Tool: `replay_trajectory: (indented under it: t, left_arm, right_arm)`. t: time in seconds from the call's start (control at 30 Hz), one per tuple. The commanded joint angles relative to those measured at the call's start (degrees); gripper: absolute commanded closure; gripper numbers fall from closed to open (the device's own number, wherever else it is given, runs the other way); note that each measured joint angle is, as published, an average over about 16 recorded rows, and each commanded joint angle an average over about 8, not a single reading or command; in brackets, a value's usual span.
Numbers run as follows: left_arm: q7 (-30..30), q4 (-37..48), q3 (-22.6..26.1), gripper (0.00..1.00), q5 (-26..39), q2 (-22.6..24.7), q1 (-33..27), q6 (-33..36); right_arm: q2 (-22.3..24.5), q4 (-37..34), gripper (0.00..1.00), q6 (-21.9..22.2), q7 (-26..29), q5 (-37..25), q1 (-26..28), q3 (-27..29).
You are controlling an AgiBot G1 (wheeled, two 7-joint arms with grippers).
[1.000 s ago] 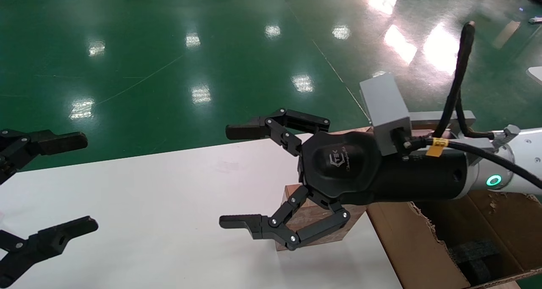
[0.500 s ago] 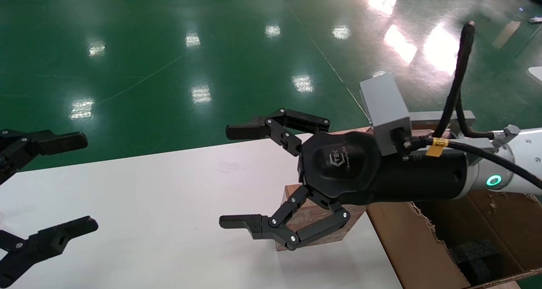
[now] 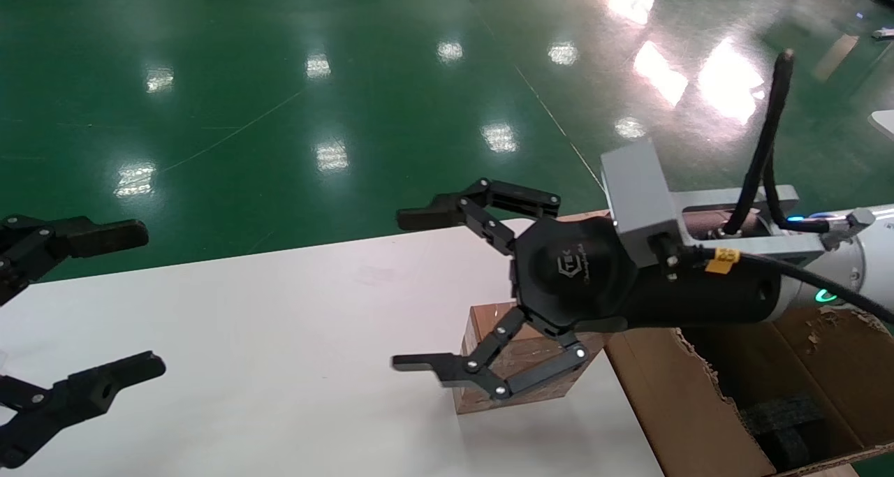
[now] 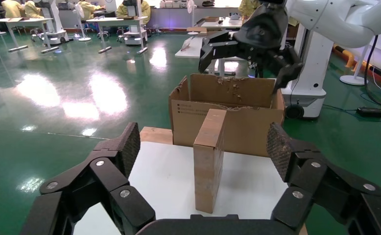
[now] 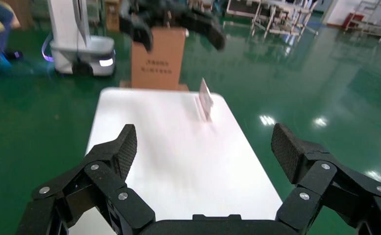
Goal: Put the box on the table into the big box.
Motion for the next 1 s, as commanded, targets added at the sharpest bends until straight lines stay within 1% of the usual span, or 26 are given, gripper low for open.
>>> replay_trajectory:
  t: [0.03, 0.23, 0.43, 0.73, 1.0]
  left_arm:
    - [0.00, 0.00, 0.00, 1.00, 0.00, 0.00, 0.00, 0.00]
    - [0.00, 0.00, 0.00, 1.00, 0.00, 0.00, 0.00, 0.00]
    - [0.00, 0.00, 0.00, 1.00, 0.00, 0.00, 0.00, 0.00]
    - [0.00, 0.00, 0.00, 1.00, 0.00, 0.00, 0.00, 0.00]
    - [0.00, 0.00, 0.00, 1.00, 0.00, 0.00, 0.00, 0.00]
  right_arm:
    - [0.20, -1.31, 0.00, -1.11, -1.49, -1.31, 1.01, -0.09]
    - [0.99, -9.07, 0.00, -2.65, -7.87, -4.72, 4.90, -3.82]
    - [1.58, -15.84, 0.00, -2.81, -12.97, -5.90, 7.81, -8.85]
    - [2.55, -22.72, 0.00, -2.81, -17.44, -5.42, 9.77, -15.96]
    - [3.44, -27.95, 0.00, -2.55, -20.72, -5.46, 11.33, -20.62]
